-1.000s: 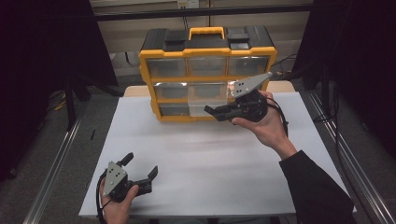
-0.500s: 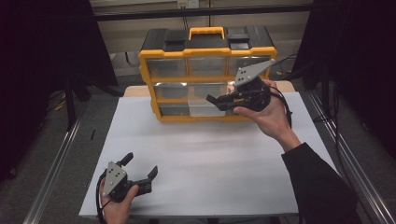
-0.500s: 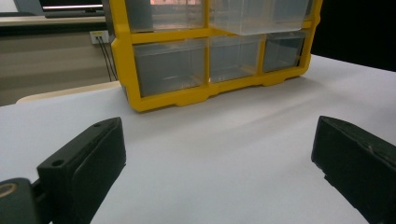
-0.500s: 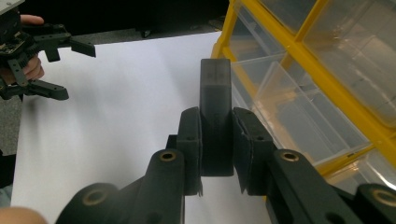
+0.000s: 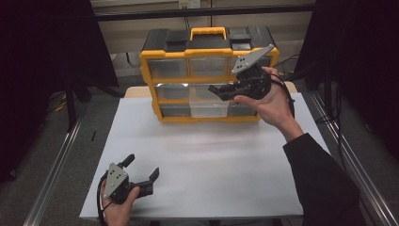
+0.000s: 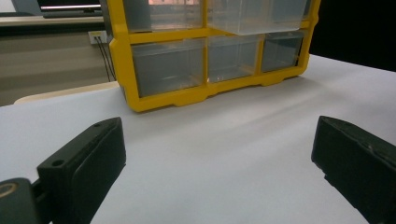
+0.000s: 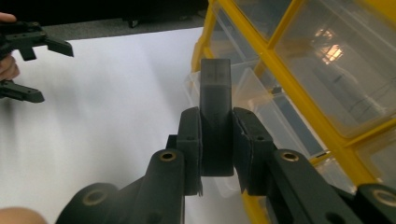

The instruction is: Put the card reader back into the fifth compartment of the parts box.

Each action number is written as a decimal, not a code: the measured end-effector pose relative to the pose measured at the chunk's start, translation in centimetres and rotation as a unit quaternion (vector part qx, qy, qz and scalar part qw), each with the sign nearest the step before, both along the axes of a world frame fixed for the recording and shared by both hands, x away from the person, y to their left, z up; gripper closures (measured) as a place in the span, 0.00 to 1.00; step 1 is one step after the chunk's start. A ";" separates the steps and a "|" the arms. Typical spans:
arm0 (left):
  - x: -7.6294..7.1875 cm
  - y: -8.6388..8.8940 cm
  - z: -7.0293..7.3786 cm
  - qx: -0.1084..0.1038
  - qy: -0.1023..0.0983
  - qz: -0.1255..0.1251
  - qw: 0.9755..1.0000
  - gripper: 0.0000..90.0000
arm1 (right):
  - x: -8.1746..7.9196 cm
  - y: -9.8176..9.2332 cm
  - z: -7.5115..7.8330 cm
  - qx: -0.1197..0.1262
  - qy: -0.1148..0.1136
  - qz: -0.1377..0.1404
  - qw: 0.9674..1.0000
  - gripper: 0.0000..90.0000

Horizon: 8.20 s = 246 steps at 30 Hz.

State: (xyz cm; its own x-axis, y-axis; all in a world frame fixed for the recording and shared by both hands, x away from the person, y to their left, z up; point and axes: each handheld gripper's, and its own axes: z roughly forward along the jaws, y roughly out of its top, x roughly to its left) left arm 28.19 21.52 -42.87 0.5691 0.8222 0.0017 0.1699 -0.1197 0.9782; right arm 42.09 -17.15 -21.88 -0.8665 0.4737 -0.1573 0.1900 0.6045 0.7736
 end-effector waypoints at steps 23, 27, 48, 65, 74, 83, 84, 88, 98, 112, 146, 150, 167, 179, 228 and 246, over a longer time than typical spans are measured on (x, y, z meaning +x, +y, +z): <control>0.0 0.0 0.0 -0.001 0.001 -0.003 1.000 0.03 | 2.8 1.0 0.3 -0.018 0.010 -0.017 1.000 0.82; 0.0 0.0 0.0 -0.004 0.001 -0.003 1.000 0.03 | 3.3 1.3 0.1 -0.027 0.014 -0.017 0.999 0.82; 0.0 0.0 0.0 -0.004 0.001 -0.003 1.000 0.03 | 5.7 2.6 -0.8 -0.059 0.037 -0.028 0.997 0.82; 0.0 0.1 0.0 -0.003 0.004 -0.006 1.000 0.03 | 7.4 3.1 -1.6 -0.081 0.069 -0.022 0.994 0.82; 0.0 0.1 0.0 0.000 0.003 -0.008 1.000 0.03 | 7.5 3.5 -2.3 -0.093 0.088 -0.018 0.992 0.82; 0.0 0.1 0.0 -0.003 0.005 -0.008 1.000 0.03 | 8.1 3.7 -3.0 -0.101 0.103 -0.016 0.989 0.82; 0.0 0.1 0.0 -0.001 0.004 -0.008 1.000 0.03 | 8.2 3.7 -3.2 -0.103 0.105 -0.016 0.989 0.82; 0.0 0.1 0.0 0.001 0.003 -0.008 1.000 0.03 | 8.4 3.8 -3.5 -0.105 0.109 -0.019 0.988 0.82; 0.0 0.1 0.0 -0.001 0.004 -0.009 1.000 0.03 | 8.7 3.5 -4.1 -0.106 0.113 -0.027 0.988 0.81; 0.0 0.1 -0.1 -0.003 0.005 -0.008 1.000 0.03 | 8.5 2.9 -3.7 -0.088 0.089 -0.063 0.990 0.37; 0.0 0.1 0.0 0.000 0.002 -0.005 1.000 0.03 | 4.9 0.5 -4.6 0.001 0.023 -0.121 0.992 0.07; 0.0 0.0 0.0 -0.005 0.004 -0.004 1.000 0.03 | 4.3 0.0 -4.7 0.017 0.015 -0.125 0.992 0.07; 0.0 0.1 0.0 -0.001 0.003 -0.002 1.000 0.03 | 2.4 -0.7 -6.1 0.060 -0.009 -0.152 0.987 0.06; 0.0 0.1 0.0 -0.004 0.000 0.000 1.000 0.03 | 1.1 -1.4 -7.4 0.115 -0.026 -0.174 0.978 0.03; 0.0 0.2 0.0 -0.010 -0.004 0.015 1.000 0.03 | -5.1 -3.6 -16.2 0.186 -0.061 -0.224 0.955 0.02; 0.0 0.2 0.0 -0.011 0.001 0.021 1.000 0.03 | -7.8 -5.0 -18.5 0.206 -0.069 -0.247 0.944 0.02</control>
State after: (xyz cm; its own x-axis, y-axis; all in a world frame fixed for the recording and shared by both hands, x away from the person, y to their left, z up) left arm 28.19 21.76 -42.89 0.5340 0.8453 -0.0182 0.1767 -0.0905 0.9801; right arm 34.28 -22.19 -40.40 -0.5086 0.8604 0.0328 0.2503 0.1113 0.9618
